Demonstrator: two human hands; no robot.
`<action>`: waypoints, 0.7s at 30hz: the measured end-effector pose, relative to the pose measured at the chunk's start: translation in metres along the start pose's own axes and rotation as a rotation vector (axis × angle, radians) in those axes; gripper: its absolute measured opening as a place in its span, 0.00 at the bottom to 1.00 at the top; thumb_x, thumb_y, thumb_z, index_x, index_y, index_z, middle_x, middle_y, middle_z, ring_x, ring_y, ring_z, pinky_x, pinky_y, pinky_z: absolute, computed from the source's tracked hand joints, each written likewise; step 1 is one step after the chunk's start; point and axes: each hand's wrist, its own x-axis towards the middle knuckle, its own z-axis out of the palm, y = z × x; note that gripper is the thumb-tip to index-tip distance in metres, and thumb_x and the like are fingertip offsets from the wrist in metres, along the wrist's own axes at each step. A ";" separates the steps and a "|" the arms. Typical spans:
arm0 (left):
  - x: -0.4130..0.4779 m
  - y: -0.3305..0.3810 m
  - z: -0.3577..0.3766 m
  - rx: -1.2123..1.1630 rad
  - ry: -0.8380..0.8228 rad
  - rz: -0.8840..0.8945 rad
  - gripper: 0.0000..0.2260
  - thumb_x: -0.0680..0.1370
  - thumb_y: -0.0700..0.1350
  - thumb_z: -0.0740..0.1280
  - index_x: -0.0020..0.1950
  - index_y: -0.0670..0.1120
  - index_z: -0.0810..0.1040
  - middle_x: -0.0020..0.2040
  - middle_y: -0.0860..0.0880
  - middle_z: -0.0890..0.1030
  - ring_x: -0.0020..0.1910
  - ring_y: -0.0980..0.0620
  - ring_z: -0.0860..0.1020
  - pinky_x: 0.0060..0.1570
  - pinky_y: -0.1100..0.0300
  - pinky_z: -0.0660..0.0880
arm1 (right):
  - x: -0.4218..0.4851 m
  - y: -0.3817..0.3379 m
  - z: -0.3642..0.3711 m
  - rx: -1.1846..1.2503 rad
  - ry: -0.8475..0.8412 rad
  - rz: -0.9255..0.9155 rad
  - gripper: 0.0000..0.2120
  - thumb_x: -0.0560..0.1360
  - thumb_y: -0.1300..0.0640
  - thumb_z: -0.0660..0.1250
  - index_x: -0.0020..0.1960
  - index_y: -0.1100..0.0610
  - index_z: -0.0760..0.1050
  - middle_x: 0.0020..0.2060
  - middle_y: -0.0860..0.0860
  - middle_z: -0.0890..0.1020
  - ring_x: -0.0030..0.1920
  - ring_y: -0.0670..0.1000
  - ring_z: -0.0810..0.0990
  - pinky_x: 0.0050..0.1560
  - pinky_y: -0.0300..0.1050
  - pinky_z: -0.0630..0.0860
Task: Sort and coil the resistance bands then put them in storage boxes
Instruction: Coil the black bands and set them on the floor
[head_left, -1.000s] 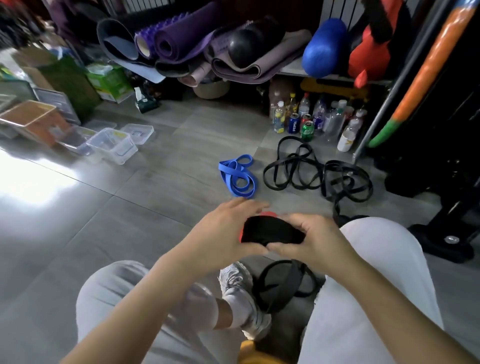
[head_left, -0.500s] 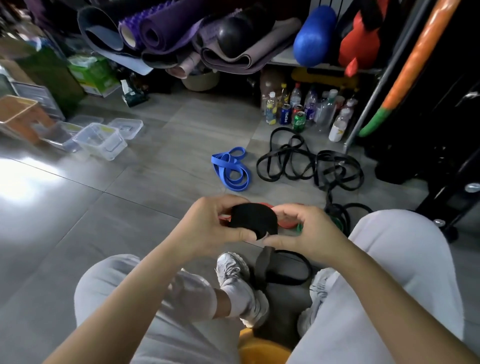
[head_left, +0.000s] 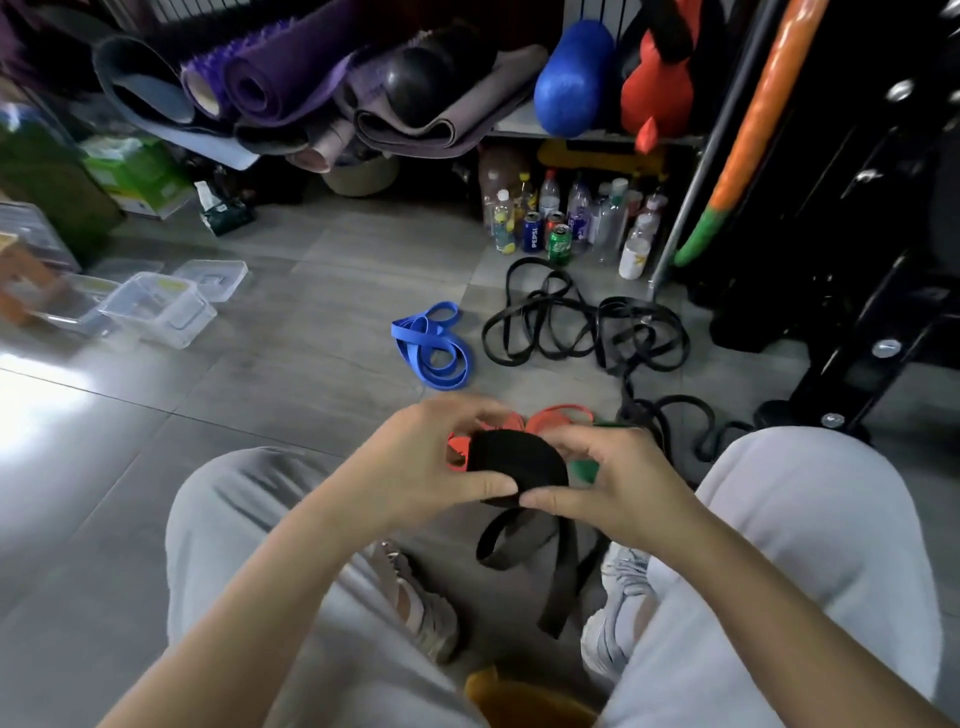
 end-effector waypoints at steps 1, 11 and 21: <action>0.001 0.002 -0.002 0.039 -0.034 -0.002 0.21 0.66 0.48 0.78 0.54 0.62 0.77 0.52 0.63 0.79 0.53 0.65 0.77 0.54 0.58 0.77 | -0.001 0.000 -0.001 0.009 -0.010 0.003 0.16 0.65 0.52 0.77 0.51 0.53 0.81 0.40 0.51 0.84 0.45 0.50 0.81 0.49 0.56 0.77; -0.005 0.007 0.010 -0.082 0.072 0.050 0.18 0.65 0.52 0.72 0.52 0.68 0.74 0.51 0.62 0.79 0.51 0.64 0.78 0.56 0.59 0.76 | -0.009 0.011 -0.007 0.216 0.034 0.046 0.19 0.63 0.53 0.79 0.52 0.42 0.79 0.47 0.41 0.83 0.51 0.43 0.80 0.55 0.41 0.74; -0.007 -0.005 0.017 -0.406 0.053 0.010 0.26 0.61 0.51 0.78 0.58 0.56 0.77 0.54 0.54 0.82 0.57 0.57 0.79 0.56 0.58 0.76 | -0.012 0.019 0.000 0.629 0.035 0.022 0.21 0.62 0.62 0.77 0.54 0.57 0.78 0.49 0.53 0.85 0.52 0.50 0.83 0.54 0.43 0.77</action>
